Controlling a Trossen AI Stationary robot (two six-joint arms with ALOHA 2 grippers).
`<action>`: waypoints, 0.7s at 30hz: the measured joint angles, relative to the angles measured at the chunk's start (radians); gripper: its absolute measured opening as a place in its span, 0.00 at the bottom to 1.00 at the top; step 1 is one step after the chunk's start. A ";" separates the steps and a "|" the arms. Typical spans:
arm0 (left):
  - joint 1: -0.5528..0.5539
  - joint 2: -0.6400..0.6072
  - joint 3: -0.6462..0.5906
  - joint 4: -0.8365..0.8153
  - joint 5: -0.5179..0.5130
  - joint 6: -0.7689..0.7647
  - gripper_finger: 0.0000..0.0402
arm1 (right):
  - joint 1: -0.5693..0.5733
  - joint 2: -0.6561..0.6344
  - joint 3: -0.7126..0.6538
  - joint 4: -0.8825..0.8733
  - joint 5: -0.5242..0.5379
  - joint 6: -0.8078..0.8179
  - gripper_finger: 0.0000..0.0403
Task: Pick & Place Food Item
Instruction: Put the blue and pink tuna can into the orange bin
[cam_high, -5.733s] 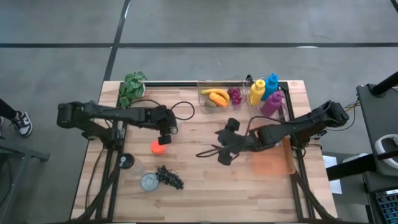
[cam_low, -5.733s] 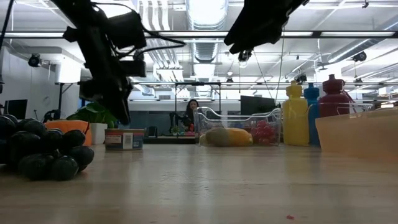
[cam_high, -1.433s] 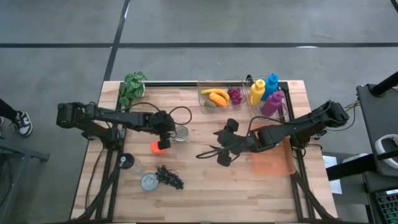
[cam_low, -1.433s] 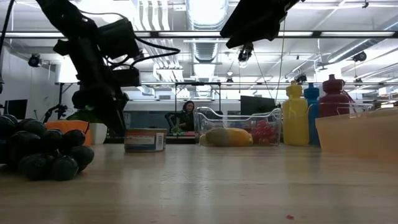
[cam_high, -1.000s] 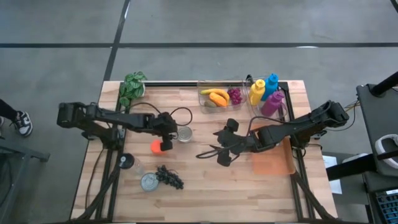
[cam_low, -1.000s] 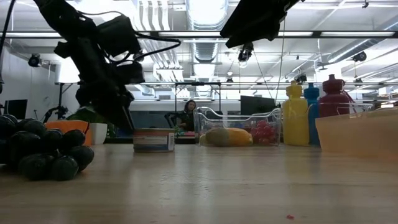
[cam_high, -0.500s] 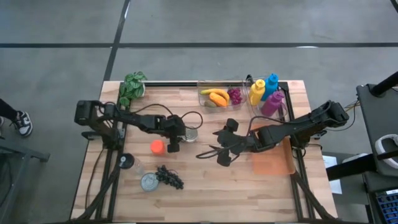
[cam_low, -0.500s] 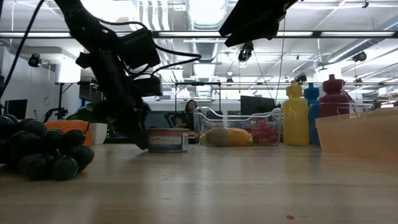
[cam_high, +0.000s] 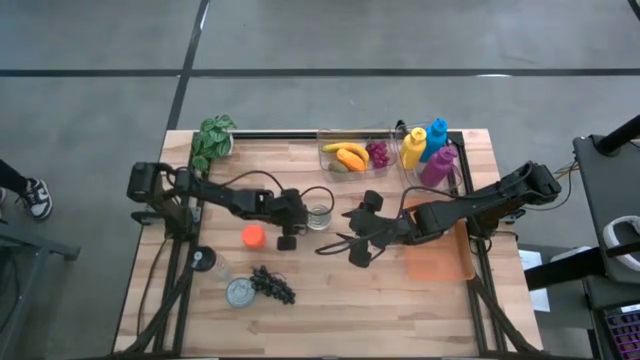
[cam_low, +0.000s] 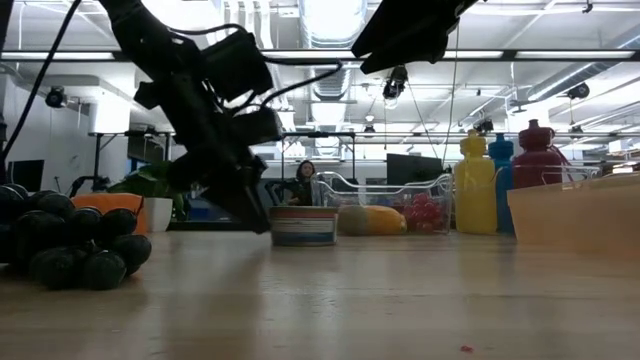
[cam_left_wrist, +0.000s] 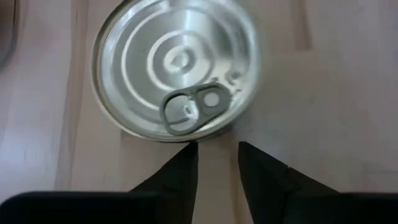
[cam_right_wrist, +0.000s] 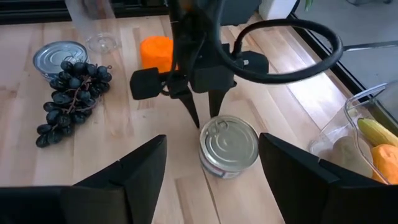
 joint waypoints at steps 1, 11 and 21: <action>-0.005 0.000 0.000 0.007 0.000 0.007 0.29 | 0.000 0.000 0.000 0.000 0.000 0.000 0.61; -0.025 0.008 0.000 0.058 0.000 0.025 0.29 | 0.000 0.000 0.000 0.002 0.000 0.000 0.64; -0.036 0.027 -0.001 0.116 0.012 0.046 0.29 | 0.000 0.000 0.000 0.003 0.000 0.000 0.66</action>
